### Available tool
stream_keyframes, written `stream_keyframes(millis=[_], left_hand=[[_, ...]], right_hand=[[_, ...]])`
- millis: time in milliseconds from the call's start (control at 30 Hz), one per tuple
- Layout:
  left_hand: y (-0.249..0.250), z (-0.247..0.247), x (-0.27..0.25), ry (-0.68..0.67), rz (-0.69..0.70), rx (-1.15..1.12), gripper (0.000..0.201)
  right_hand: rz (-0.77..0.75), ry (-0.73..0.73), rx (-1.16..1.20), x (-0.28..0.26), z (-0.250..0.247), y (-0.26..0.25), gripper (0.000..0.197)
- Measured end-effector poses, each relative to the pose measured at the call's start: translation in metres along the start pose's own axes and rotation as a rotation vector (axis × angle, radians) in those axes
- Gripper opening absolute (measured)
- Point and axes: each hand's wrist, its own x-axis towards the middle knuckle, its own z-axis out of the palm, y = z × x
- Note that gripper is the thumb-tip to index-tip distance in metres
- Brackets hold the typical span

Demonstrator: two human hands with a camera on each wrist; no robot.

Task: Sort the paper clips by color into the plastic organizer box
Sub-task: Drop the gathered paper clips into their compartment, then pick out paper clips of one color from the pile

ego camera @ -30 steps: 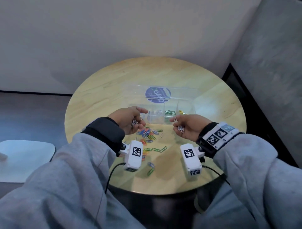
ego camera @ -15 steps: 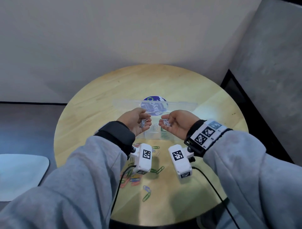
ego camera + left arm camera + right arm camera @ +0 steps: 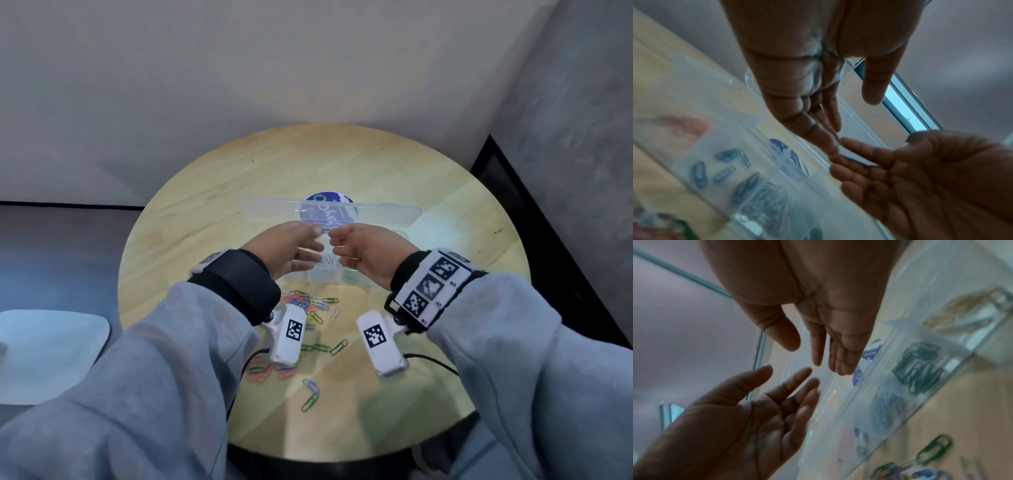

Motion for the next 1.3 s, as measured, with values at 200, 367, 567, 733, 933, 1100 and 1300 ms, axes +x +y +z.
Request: stream_keyframes(millis=[200, 367, 567, 733, 933, 1100, 1300], left_hand=[[-0.032, 0.001, -0.028, -0.061, 0.032, 1.035, 0.015], [-0.065, 0.014, -0.038, -0.128, -0.064, 1.376, 0.018], [-0.077, 0.017, -0.041, -0.106, -0.046, 1.38, 0.02], [-0.084, 0.014, -0.038, -0.075, -0.033, 1.351, 0.013], [-0.091, 0.01, -0.036, -0.058, -0.053, 1.269, 0.01], [-0.091, -0.008, -0.043, -0.006, -0.035, 0.984, 0.014], [-0.087, -0.02, -0.053, -0.03, -0.078, 0.554, 0.025]], right_hand=[[-0.082, -0.102, -0.758, -0.037, -0.011, 0.025, 0.019], [0.039, -0.244, -1.383, -0.053, -0.001, 0.052, 0.023], [-0.124, -0.31, -1.56, -0.044, 0.01, 0.066, 0.033], [-0.134, -0.356, -1.621, -0.037, 0.019, 0.073, 0.012], [-0.075, -0.384, -1.6, -0.04, 0.012, 0.076, 0.013], [-0.186, -0.358, -1.423, -0.042, 0.015, 0.073, 0.008], [-0.236, -0.439, -1.577, -0.034, 0.036, 0.075, 0.023]])
